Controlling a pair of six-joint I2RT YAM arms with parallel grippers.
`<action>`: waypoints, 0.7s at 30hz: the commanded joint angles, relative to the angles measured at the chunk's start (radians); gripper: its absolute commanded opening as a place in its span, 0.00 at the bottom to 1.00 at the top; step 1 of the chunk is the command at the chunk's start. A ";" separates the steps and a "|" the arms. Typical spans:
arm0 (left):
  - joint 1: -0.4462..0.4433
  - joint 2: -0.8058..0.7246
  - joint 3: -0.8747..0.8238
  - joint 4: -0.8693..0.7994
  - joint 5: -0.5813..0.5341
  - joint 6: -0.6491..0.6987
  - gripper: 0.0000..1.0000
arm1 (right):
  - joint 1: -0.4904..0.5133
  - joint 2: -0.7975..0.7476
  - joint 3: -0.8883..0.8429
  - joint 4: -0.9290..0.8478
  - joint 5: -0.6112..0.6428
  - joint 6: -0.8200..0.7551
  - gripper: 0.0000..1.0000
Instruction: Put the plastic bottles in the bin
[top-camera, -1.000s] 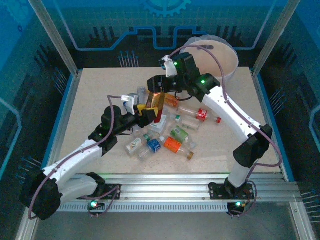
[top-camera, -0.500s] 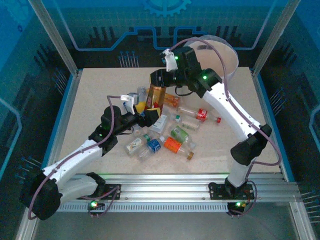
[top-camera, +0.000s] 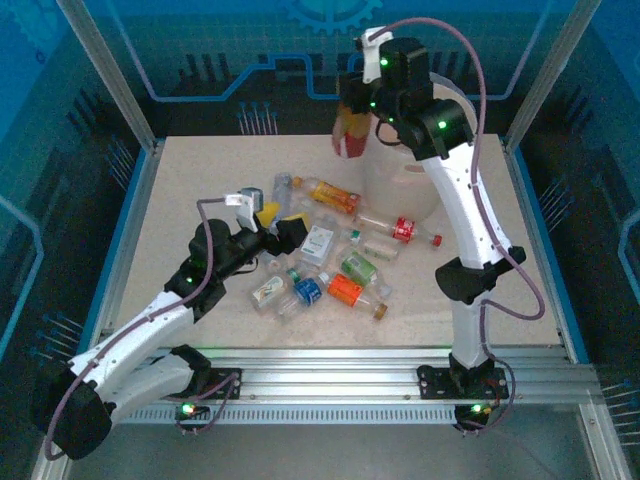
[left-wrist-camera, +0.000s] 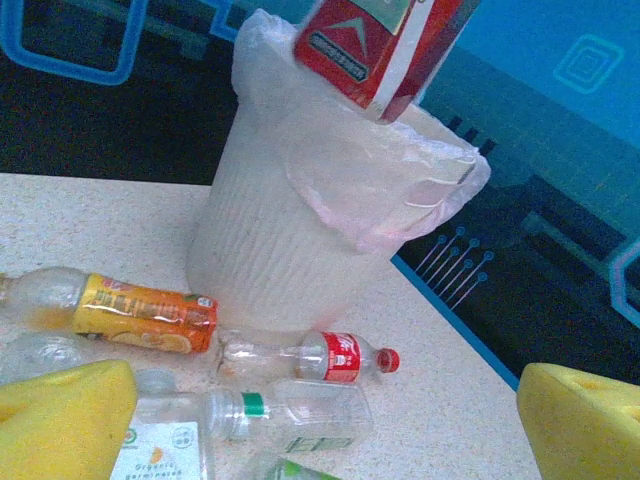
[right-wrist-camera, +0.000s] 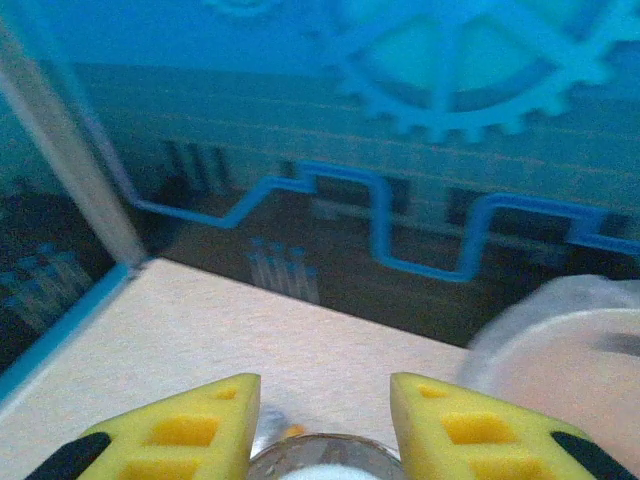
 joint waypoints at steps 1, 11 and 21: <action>-0.005 -0.023 -0.019 -0.017 -0.042 0.029 0.99 | -0.082 0.015 0.011 0.008 0.103 -0.053 0.00; -0.005 -0.026 -0.036 -0.024 -0.056 0.034 0.99 | -0.201 0.024 -0.018 0.090 0.111 -0.099 0.00; -0.004 -0.038 -0.038 -0.077 -0.103 0.020 0.99 | -0.195 0.145 -0.030 0.120 0.171 -0.158 0.00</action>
